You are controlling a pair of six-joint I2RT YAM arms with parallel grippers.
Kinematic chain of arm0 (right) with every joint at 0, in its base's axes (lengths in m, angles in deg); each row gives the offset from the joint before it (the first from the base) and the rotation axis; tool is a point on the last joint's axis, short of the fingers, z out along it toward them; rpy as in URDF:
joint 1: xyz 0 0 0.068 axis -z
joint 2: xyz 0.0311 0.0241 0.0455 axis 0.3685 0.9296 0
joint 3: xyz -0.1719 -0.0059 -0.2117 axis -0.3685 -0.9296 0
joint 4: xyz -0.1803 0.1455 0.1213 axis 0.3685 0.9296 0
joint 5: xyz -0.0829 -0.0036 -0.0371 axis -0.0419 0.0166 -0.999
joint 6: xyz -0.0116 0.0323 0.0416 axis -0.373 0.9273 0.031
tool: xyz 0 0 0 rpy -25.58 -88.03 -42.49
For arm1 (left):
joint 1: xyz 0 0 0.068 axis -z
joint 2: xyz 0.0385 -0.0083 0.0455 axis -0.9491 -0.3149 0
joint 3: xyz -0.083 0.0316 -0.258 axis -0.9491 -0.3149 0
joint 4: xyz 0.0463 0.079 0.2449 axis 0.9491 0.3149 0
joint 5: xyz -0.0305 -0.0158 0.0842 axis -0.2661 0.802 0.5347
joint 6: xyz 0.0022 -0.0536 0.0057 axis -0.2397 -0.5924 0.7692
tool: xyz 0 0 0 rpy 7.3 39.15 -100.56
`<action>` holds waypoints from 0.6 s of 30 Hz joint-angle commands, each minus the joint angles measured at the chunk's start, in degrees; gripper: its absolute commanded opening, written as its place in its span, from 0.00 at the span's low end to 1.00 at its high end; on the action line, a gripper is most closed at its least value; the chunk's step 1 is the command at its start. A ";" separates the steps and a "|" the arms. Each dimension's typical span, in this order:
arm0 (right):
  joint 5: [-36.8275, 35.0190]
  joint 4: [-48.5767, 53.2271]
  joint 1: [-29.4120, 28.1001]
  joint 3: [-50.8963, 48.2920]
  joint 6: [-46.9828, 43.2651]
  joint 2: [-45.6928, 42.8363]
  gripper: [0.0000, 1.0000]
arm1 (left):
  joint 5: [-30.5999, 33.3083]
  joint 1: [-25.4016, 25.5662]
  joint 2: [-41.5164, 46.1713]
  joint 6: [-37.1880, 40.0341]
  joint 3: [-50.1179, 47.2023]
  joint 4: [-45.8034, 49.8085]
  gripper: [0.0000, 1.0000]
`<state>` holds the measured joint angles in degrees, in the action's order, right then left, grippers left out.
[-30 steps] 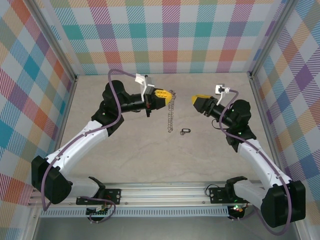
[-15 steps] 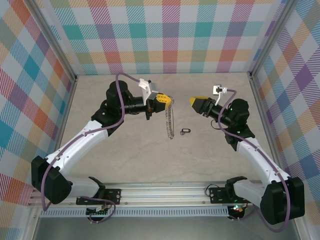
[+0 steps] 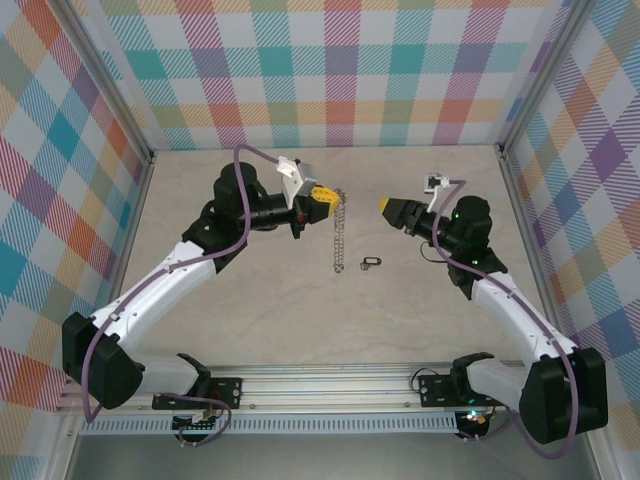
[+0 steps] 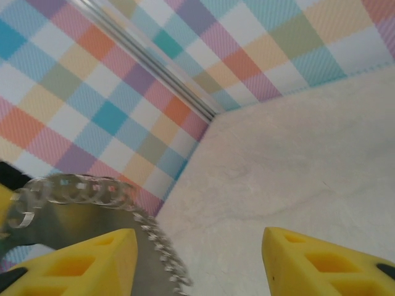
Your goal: Put the keys on the keyring
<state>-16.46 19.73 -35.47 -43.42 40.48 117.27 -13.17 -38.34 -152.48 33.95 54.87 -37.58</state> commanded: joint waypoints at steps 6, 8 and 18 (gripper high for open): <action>-6.74 18.61 0.19 1.01 -2.57 10.40 0.57 | 12.80 0.36 5.16 -9.53 -9.55 -11.75 0.00; -7.73 21.47 0.14 1.50 -3.09 13.83 0.54 | 15.70 0.35 6.26 -10.98 -11.94 -13.95 0.00; -15.23 25.68 -7.57 4.32 0.62 25.75 0.43 | 23.16 0.10 11.44 -13.93 -19.91 -17.98 0.00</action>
<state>-27.85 43.21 -40.28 -42.35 39.61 142.21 7.51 -38.34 -144.08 21.65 36.14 -49.76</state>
